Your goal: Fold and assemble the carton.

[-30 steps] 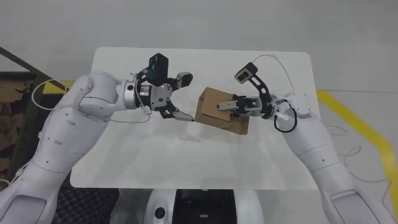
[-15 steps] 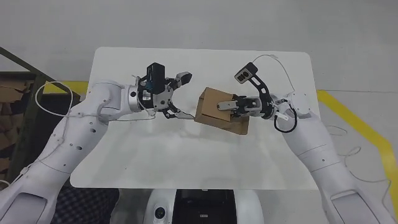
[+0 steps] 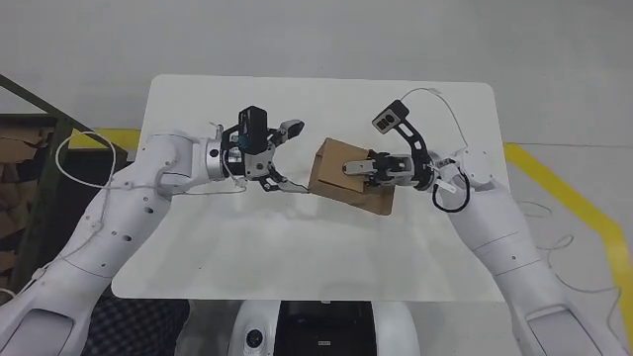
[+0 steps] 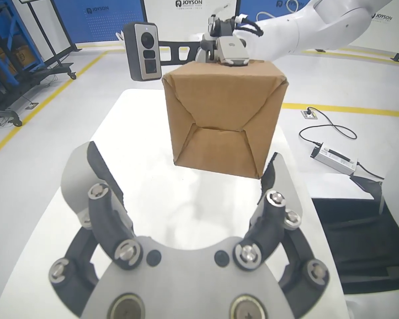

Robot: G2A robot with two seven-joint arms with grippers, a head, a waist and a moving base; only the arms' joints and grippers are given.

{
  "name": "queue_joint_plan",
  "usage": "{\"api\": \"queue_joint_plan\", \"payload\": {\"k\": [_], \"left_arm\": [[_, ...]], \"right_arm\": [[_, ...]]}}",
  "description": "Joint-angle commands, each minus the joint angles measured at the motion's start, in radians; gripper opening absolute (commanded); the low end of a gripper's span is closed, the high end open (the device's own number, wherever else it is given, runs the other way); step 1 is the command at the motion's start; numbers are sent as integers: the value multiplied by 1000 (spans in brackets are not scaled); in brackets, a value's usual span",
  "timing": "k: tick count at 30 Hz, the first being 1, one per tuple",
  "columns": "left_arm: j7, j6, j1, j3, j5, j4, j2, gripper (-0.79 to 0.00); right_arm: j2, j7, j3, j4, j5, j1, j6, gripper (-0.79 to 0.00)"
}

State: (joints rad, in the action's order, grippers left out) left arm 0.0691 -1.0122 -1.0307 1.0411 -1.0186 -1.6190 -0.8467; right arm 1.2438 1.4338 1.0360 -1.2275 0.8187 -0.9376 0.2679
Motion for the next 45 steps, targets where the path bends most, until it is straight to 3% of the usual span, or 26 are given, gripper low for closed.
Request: {"api": "queue_joint_plan", "payload": {"k": [1,9,31,39,45], "left_arm": [[15,0,-9,0,-13,1,2,0],[86,0,-26,-53,-52,-14,8,0],[122,0,73,-225,-34,64,2,-12],[132,0,102,-267,0,83,8,-259],[141,0,118,-288,13,89,14,-332]], "right_arm": [[-2,-2,6,-6,-8,-5,-1,-785],[-1,-5,-3,-11,-46,-4,6,-785],[6,60,-43,-29,-76,16,20,-785],[9,62,-50,-24,-79,23,22,-785],[10,58,-52,-16,-79,25,24,-785]]}}
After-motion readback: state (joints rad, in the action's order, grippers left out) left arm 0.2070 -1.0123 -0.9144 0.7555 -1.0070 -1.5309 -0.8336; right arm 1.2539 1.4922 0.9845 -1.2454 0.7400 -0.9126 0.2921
